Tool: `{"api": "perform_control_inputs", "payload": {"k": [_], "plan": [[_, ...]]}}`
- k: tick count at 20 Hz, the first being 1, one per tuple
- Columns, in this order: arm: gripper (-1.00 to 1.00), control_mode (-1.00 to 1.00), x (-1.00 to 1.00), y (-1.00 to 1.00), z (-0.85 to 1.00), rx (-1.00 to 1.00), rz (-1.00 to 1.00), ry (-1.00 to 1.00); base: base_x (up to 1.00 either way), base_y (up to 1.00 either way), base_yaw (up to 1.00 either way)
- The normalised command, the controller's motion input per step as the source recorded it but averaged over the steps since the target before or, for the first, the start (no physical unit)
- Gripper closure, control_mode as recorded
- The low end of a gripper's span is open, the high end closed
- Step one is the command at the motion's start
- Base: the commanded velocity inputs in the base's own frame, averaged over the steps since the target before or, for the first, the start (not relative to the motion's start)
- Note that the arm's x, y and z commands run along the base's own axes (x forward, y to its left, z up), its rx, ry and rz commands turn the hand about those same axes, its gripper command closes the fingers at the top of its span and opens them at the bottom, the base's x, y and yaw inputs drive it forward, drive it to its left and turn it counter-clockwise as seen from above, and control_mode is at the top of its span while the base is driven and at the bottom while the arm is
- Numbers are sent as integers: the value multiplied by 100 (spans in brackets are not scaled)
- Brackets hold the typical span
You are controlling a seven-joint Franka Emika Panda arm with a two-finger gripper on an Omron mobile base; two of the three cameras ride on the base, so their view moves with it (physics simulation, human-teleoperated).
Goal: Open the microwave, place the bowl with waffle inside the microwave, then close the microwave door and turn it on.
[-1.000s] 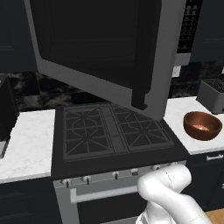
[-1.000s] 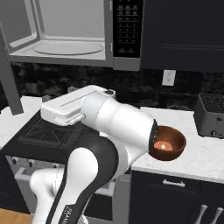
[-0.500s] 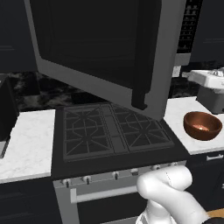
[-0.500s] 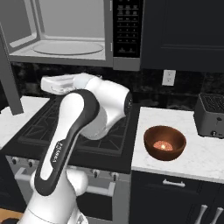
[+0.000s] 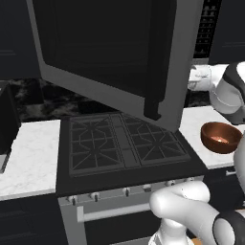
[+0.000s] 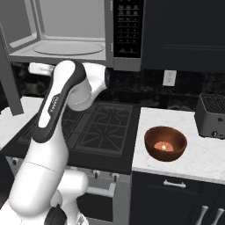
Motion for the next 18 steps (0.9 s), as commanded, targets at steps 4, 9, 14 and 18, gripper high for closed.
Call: {"api": "perform_control_inputs", "payload": {"k": [4, 9, 14, 18], "plan": [[-100, -100, -61, 100, 0, -22, 21, -8, 0, 0, 0], [-100, -100, -100, 100, 0, -26, 25, -27, 0, 0, 0], [-100, -100, -92, 100, 0, -20, 25, -29, 0, 0, 0], [-100, -100, 13, 50, 0, -3, 3, 3, 0, 0, 0]]}}
